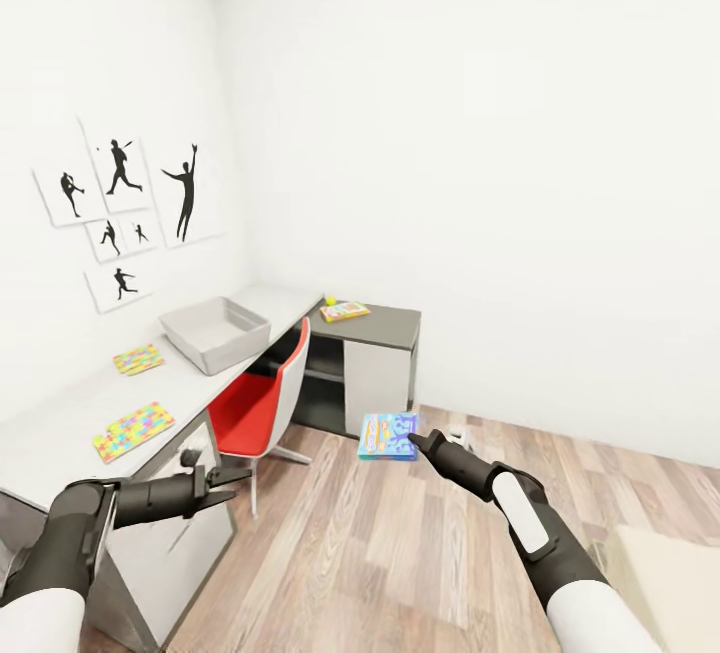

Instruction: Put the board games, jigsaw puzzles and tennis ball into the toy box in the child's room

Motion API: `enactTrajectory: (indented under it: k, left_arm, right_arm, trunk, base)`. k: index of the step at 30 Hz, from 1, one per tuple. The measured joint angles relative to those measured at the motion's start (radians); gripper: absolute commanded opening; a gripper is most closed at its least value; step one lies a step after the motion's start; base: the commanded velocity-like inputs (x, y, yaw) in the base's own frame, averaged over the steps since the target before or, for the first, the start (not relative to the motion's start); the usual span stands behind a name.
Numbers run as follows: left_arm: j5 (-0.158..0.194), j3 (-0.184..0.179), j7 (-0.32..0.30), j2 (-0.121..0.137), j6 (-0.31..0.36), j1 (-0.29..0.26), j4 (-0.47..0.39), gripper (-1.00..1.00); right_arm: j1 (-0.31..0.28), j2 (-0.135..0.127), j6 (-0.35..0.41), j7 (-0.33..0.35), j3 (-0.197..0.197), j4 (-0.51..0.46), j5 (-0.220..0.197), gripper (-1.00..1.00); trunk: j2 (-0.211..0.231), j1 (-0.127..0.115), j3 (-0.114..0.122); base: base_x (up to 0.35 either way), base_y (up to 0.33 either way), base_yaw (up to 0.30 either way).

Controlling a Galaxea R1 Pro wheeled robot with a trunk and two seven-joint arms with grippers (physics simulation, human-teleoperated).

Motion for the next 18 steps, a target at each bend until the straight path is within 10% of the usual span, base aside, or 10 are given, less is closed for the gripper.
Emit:
enactTrajectory:
  k: [18]
  left_arm:
    - [-0.003,-0.001,0.006,-0.004,-0.001,0.0,0.0,1.0]
  right_arm:
    - [0.0,0.0,0.0,0.0,0.0,0.0,0.0,-1.0]
  trunk:
    - [0.0,0.0,0.0]
  base:
    - [0.0,0.0,0.289]
